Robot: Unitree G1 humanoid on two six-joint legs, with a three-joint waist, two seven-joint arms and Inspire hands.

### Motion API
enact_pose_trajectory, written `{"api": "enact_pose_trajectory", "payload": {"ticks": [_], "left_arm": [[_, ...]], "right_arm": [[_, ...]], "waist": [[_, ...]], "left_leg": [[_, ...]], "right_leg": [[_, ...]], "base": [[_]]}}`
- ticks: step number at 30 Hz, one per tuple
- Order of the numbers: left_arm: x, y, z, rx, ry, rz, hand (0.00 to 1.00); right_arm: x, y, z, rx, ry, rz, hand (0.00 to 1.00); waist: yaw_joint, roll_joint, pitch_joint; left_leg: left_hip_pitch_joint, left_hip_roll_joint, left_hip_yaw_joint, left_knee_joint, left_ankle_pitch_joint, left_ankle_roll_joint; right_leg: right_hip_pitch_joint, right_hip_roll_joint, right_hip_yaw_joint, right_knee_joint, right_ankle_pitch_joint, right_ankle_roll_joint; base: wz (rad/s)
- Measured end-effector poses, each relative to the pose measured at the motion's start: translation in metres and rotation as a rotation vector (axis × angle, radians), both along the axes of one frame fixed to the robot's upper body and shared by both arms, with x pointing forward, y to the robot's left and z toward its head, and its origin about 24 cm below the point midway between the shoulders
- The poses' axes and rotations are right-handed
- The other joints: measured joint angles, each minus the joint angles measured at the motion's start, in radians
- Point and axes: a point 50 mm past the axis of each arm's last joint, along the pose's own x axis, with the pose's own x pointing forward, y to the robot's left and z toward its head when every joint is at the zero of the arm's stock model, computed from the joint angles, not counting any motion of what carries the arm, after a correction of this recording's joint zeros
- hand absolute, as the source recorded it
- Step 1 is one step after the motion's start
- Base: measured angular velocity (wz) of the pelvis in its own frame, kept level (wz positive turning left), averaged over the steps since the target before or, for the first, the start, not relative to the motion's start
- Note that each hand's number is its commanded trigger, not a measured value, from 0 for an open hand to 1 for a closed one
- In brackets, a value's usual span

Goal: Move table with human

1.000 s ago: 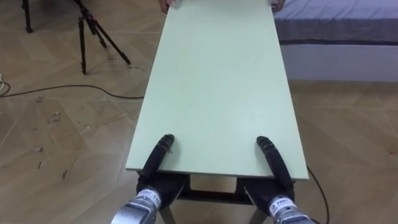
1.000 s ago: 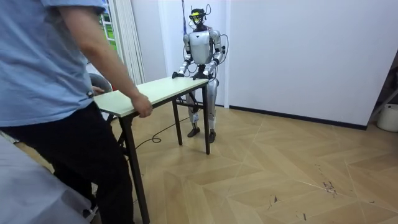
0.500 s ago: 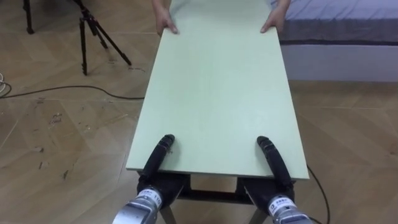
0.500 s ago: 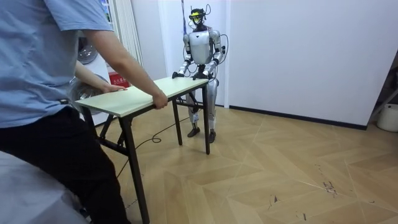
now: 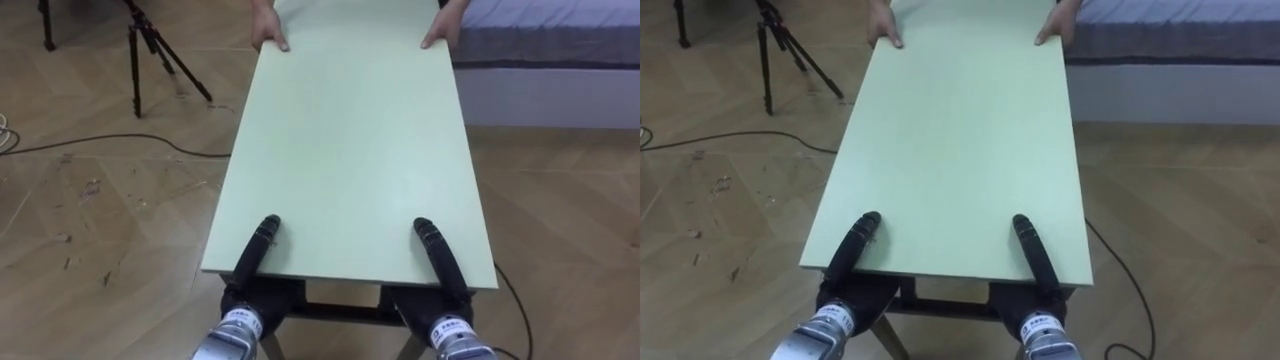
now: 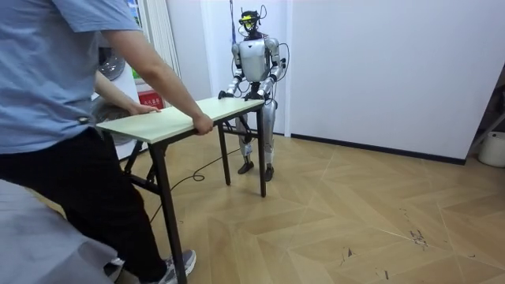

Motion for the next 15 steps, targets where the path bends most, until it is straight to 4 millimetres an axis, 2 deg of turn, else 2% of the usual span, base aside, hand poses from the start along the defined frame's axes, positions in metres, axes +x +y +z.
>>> {"api": "enact_pose_trajectory", "payload": {"ticks": [5, 15], "left_arm": [[-0.002, -0.001, 0.012, 0.045, -0.071, 0.003, 1.0], [-0.011, -0.004, 0.022, 0.04, -0.145, 0.017, 1.0]], "right_arm": [[-0.002, 0.003, 0.013, -0.004, -0.051, 0.001, 1.0], [-0.003, -0.001, 0.023, -0.038, -0.11, 0.024, 1.0]], "waist": [[0.008, -0.005, -0.0012], [0.007, -0.019, -0.0051]], "left_leg": [[-0.002, 0.0, 0.001, 0.001, 0.0, 0.0], [-0.035, 0.002, 0.001, 0.001, 0.0, 0.0]], "right_leg": [[-0.004, 0.0, -0.002, 0.0, 0.0, 0.0], [-0.044, -0.001, -0.004, 0.019, 0.0, 0.0]], "base": [[0.0], [0.0]]}}
